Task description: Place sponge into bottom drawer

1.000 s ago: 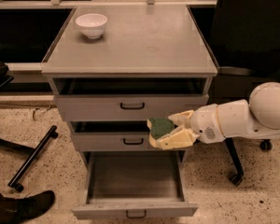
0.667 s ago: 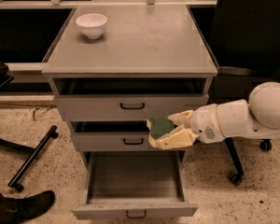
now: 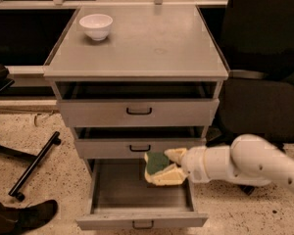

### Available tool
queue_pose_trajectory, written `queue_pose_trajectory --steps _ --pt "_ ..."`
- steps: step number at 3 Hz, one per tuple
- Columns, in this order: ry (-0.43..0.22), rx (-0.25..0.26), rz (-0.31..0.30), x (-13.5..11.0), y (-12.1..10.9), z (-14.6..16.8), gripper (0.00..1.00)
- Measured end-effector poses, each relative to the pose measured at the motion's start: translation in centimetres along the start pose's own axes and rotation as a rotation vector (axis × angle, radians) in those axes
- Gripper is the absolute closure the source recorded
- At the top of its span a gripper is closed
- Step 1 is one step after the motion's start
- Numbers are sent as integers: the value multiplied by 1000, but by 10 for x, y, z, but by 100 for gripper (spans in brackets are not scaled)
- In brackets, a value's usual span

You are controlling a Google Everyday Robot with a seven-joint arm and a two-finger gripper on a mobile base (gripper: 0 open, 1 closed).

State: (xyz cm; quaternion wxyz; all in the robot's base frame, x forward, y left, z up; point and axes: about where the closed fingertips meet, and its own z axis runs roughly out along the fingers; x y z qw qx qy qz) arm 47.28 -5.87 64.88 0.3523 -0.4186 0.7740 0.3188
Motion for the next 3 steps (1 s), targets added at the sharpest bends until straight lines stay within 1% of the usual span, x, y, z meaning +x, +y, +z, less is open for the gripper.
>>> queue_pose_trajectory --steps 1,2,3 --pt "-36 24 78 53 -18 53 100" --pt "-53 40 112 64 -26 64 100" --pt "-53 38 114 65 -26 65 100"
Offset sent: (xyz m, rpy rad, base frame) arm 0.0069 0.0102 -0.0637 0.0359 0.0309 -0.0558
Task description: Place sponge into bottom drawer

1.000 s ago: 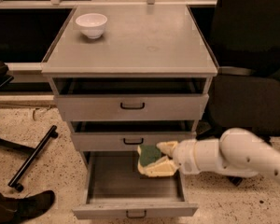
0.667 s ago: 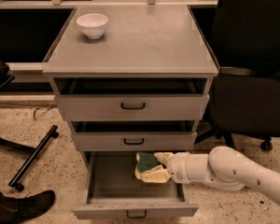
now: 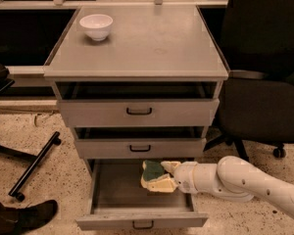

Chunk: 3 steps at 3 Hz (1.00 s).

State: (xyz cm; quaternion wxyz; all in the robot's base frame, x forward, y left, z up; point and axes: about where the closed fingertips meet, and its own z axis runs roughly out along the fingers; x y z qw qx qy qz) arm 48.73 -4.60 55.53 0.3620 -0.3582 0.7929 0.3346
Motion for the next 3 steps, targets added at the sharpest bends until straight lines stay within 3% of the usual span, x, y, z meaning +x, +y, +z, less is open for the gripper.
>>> queue_pose_trajectory --steps 1,2,3 --pt "12 16 42 29 -15 35 100" --pt "35 47 120 88 -31 102 100" --pt "14 131 226 142 -63 168 100"
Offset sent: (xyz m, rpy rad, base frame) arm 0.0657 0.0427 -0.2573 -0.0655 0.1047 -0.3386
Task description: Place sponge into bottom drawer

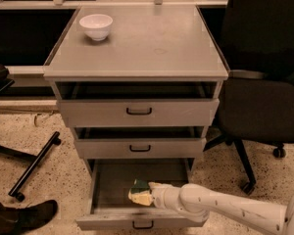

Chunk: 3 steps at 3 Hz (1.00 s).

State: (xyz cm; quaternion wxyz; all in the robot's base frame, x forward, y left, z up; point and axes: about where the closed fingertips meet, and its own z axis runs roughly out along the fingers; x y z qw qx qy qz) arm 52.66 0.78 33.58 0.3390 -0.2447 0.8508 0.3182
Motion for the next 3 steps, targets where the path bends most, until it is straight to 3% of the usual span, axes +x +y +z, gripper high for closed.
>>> queue_pose_trajectory --steps 1,2,3 --pt "0 0 0 0 0 0 100" --pt "0 -1 52 12 -20 22 100" --pt "10 53 165 43 -69 67 100"
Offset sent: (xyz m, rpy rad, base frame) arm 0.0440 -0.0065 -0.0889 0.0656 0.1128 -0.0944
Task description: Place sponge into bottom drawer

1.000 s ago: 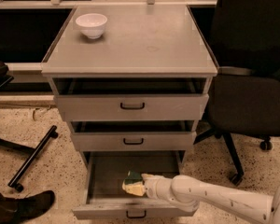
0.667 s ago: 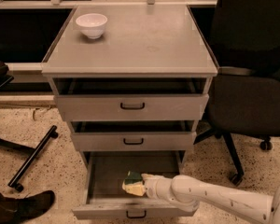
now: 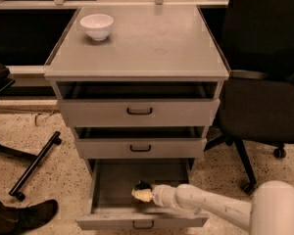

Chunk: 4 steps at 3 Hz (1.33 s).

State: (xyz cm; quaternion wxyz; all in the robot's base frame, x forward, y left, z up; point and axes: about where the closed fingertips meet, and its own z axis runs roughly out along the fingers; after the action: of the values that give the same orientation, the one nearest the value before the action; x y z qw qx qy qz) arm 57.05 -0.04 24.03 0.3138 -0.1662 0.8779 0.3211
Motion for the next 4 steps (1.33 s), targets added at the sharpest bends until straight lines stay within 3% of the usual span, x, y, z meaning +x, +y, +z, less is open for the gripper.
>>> queue_pose_trajectory --steps 1,2,3,4 --pt "-19 85 101 21 -42 39 100" --pt "-31 188 122 29 -56 68 100" --pt "-52 306 130 34 -71 77 100" --pt "-63 345 129 32 -81 74 98"
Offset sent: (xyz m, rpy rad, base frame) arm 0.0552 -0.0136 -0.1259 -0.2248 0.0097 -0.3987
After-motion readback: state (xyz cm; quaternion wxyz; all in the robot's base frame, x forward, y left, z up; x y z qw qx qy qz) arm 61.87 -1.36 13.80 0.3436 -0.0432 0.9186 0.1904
